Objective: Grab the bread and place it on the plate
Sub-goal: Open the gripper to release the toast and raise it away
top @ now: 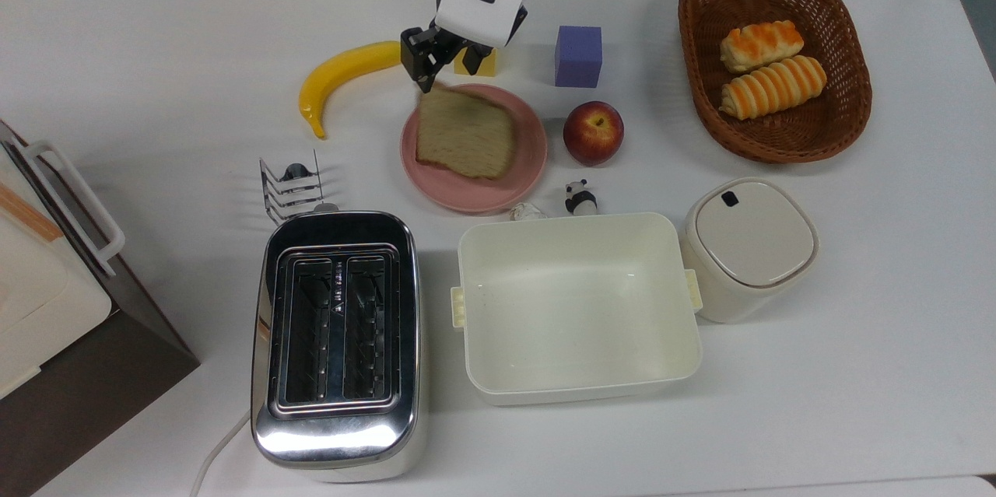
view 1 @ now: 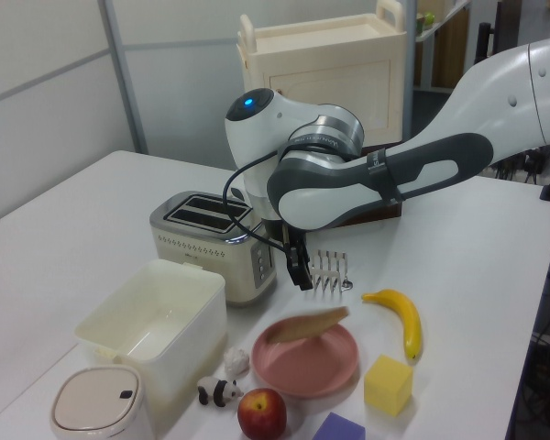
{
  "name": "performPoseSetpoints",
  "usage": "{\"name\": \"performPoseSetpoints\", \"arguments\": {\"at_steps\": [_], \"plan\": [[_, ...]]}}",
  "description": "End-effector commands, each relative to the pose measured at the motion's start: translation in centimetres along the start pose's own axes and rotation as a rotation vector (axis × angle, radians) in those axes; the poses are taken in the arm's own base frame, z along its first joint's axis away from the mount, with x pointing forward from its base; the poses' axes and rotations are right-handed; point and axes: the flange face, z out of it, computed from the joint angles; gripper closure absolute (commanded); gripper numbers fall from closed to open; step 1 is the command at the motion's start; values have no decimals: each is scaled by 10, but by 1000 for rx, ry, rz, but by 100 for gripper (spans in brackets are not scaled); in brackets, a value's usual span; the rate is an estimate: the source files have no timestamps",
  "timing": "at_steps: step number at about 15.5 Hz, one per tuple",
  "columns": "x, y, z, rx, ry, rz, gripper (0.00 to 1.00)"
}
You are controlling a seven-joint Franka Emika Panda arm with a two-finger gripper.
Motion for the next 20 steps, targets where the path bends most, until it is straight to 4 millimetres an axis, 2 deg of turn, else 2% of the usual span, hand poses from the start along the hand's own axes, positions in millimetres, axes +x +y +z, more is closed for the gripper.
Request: {"name": "performPoseSetpoints", "arguments": {"at_steps": [1, 5, 10, 12, 14, 17, 18, 20], "plan": [[-2, -1, -1, -22, 0, 15, 16], [-3, 1, -4, -16, 8, 25, 14], [-5, 8, -23, 14, 47, 69, 11], [-6, 13, -34, 20, 65, 137, 11], [-12, 27, -44, 21, 82, 215, 11], [-20, 35, -56, 102, 94, 309, 11], [-27, 46, -65, 136, 104, 383, 11], [-32, 52, -74, 201, 110, 482, 11]]}}
